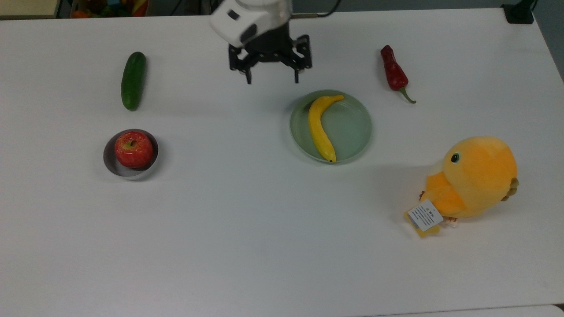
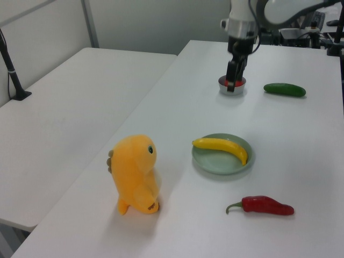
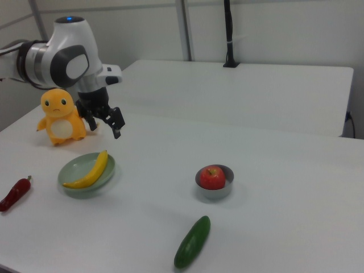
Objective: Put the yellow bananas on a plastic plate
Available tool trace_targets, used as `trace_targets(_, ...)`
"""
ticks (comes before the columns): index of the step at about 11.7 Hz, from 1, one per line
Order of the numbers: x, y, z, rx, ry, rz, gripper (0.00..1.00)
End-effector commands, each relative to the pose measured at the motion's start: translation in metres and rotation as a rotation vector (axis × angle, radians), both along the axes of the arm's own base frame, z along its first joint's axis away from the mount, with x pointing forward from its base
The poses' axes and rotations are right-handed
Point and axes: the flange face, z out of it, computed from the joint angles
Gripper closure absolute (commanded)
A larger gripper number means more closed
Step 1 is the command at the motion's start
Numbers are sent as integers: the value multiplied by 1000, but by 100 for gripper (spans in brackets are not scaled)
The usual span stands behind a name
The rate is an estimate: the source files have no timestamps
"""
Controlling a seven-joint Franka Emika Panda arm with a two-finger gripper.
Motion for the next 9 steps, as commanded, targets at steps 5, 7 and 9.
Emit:
trace_targets(5,-32,-71,58,-67,11,-152,0)
trace_targets(7,-30,-72,56,-74,6,-147,0)
trace_targets(9,-28,-70,58,-75,-4,-129,0)
